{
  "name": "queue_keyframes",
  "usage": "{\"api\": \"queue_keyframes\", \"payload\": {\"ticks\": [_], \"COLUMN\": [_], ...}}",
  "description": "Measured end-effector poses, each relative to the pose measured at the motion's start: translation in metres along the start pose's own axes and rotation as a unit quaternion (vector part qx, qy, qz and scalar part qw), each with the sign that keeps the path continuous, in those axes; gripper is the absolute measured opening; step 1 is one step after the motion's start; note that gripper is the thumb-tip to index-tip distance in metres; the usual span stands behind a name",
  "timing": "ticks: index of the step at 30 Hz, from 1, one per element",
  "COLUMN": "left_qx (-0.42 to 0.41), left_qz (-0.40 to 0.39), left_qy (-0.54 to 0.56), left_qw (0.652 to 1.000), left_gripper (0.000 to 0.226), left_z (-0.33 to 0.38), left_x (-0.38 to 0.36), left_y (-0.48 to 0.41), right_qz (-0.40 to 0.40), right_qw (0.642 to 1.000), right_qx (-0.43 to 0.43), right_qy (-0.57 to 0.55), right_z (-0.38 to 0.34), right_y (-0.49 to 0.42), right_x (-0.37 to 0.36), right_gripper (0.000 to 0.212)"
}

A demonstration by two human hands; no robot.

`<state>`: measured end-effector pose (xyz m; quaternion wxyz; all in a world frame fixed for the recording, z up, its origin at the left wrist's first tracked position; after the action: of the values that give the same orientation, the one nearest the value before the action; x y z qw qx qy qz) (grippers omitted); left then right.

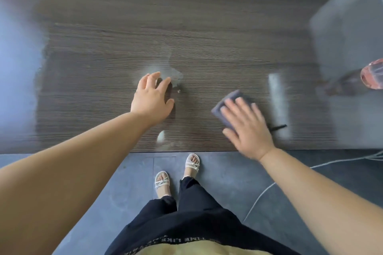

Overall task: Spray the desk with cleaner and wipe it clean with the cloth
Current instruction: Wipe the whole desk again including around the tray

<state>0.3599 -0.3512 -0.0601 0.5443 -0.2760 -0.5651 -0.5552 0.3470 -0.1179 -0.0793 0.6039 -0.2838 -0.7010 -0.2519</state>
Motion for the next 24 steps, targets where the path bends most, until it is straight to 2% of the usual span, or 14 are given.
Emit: {"api": "queue_keyframes", "payload": {"ticks": [1,3,5,7,9,10,12,14,15,17,18,19,21,24], "left_qx": [0.004,0.021,0.046,0.076,0.098,0.104,0.113,0.117,0.118,0.117,0.116,0.115,0.105,0.082], "left_qz": [0.008,0.015,0.021,0.032,0.032,0.030,0.014,-0.013,-0.027,-0.048,-0.058,-0.065,-0.077,-0.100], "left_qy": [-0.005,-0.015,-0.021,-0.027,-0.036,-0.043,-0.049,-0.035,-0.029,-0.026,-0.030,-0.035,-0.047,-0.066], "left_qw": [1.000,1.000,0.998,0.996,0.994,0.993,0.992,0.992,0.992,0.992,0.991,0.991,0.990,0.989], "left_gripper": [0.058,0.056,0.055,0.056,0.059,0.061,0.064,0.068,0.070,0.073,0.075,0.076,0.078,0.083], "left_z": [-0.006,-0.022,-0.042,-0.066,-0.087,-0.096,-0.110,-0.118,-0.119,-0.120,-0.120,-0.121,-0.122,-0.124], "left_x": [0.001,0.001,0.001,0.004,0.005,0.005,0.001,-0.005,-0.008,-0.010,-0.010,-0.010,-0.009,-0.007], "left_y": [0.007,0.021,0.032,0.041,0.046,0.048,0.051,0.052,0.052,0.051,0.050,0.049,0.048,0.049], "right_qz": [0.023,0.062,0.050,0.037,0.003,-0.019,-0.043,-0.011,-0.003,0.029,0.034,0.040,0.012,-0.046], "right_qw": [0.994,0.940,0.905,0.954,0.997,0.999,0.991,0.998,0.998,0.961,0.950,0.958,0.994,0.991], "right_qx": [-0.111,-0.334,-0.417,-0.288,-0.069,0.024,0.125,0.055,-0.057,-0.274,-0.309,-0.279,-0.104,0.123], "right_qy": [-0.010,-0.041,-0.071,-0.070,-0.040,-0.034,-0.013,0.000,-0.014,-0.040,-0.036,-0.043,-0.037,-0.020], "right_z": [0.022,0.036,-0.001,-0.074,-0.143,-0.157,-0.146,-0.105,-0.078,-0.061,-0.080,-0.113,-0.184,-0.207], "right_y": [0.000,0.005,-0.003,-0.031,-0.038,-0.037,-0.039,-0.055,-0.062,-0.065,-0.065,-0.069,-0.072,-0.064], "right_x": [0.006,0.010,-0.001,-0.009,-0.019,-0.023,-0.025,-0.013,-0.008,-0.009,-0.012,-0.015,-0.024,-0.031], "right_gripper": [0.060,0.062,0.066,0.069,0.068,0.066,0.062,0.061,0.061,0.064,0.066,0.068,0.069,0.062]}}
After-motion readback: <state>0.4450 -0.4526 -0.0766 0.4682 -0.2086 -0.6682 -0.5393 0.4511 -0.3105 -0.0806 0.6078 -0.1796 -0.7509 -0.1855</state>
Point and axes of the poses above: each hand's wrist, its own y-axis away from the middle knuckle, its own x-axis out of the back of the hand, z = x × y, the point moved 10 cm from there along -y, towards the middle knuckle, and after that the axes turned 6 degrees about -y, right-handed, at the moved point
